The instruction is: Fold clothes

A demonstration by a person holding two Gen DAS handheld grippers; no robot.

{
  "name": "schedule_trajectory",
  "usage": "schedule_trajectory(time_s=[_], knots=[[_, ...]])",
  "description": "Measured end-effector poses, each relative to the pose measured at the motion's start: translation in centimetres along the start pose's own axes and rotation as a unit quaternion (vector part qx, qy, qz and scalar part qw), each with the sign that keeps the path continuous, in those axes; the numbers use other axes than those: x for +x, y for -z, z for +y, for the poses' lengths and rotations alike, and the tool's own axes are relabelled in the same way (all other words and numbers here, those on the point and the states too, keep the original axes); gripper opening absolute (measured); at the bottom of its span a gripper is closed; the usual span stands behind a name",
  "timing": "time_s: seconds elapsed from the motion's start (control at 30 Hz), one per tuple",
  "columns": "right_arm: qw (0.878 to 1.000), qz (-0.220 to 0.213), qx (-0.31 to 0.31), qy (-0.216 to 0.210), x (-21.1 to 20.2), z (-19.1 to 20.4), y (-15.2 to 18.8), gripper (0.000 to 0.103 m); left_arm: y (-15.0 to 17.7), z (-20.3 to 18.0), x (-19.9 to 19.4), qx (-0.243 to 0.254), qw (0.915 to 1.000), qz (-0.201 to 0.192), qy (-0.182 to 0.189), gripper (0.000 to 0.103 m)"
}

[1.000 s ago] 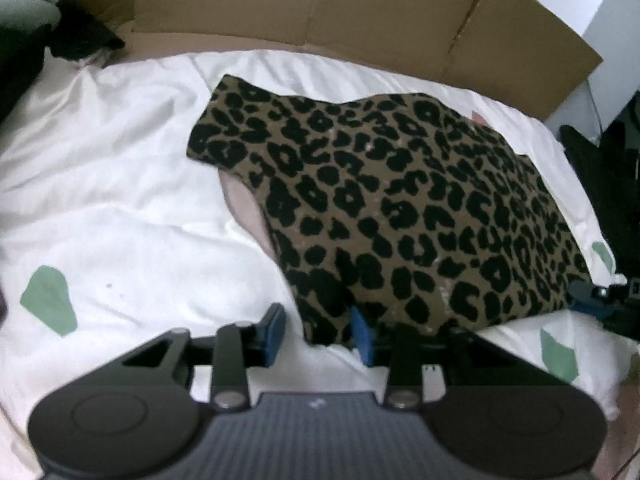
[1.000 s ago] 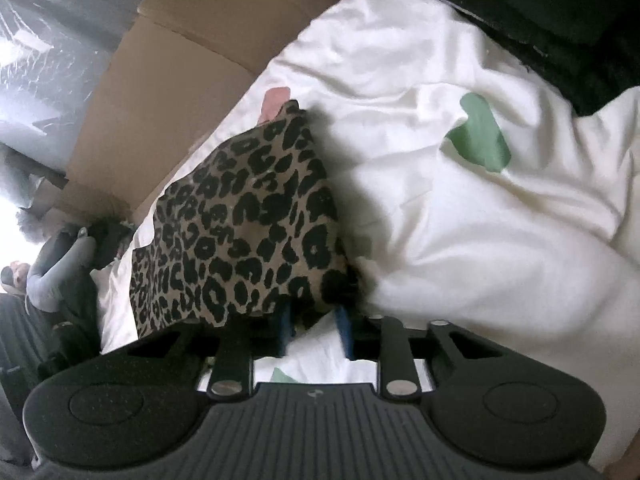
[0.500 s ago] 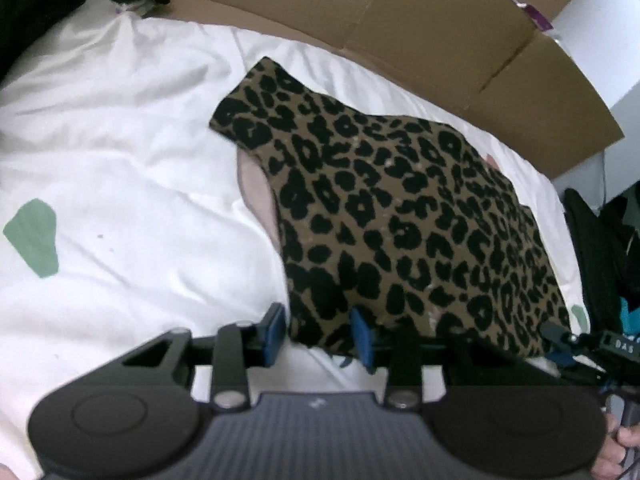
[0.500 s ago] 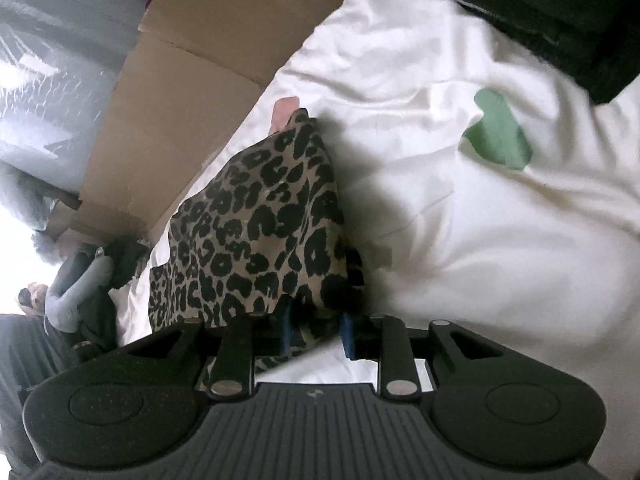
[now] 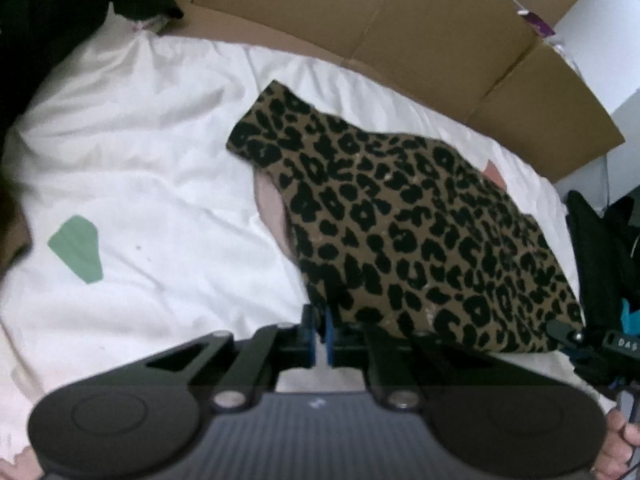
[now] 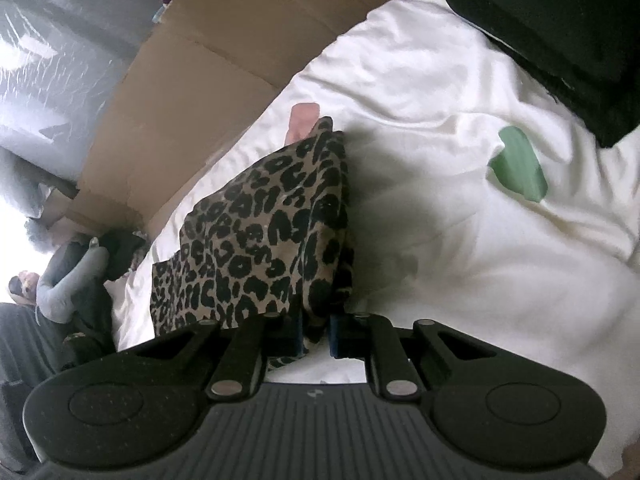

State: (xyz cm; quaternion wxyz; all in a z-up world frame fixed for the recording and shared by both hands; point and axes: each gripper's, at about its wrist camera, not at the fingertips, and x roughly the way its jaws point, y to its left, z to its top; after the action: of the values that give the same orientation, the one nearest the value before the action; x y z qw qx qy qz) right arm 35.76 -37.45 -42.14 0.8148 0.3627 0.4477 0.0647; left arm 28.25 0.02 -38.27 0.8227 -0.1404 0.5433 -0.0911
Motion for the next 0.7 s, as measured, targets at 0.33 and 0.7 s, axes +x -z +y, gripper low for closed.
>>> schedule_trajectory(time_s=[0.33,0.7], knots=[[0.997,0.043,-0.06,0.006,-1.8,2.1,0.9,0.009,0.3,-0.1,-0.4,0.014,0.9998,0.005,-0.01,0.004],[0.983,0.115,-0.145,-0.01,-4.1,3.9,4.3,0.009,1.5,0.8,-0.5,0.004,0.9981,0.053,-0.031,0.004]])
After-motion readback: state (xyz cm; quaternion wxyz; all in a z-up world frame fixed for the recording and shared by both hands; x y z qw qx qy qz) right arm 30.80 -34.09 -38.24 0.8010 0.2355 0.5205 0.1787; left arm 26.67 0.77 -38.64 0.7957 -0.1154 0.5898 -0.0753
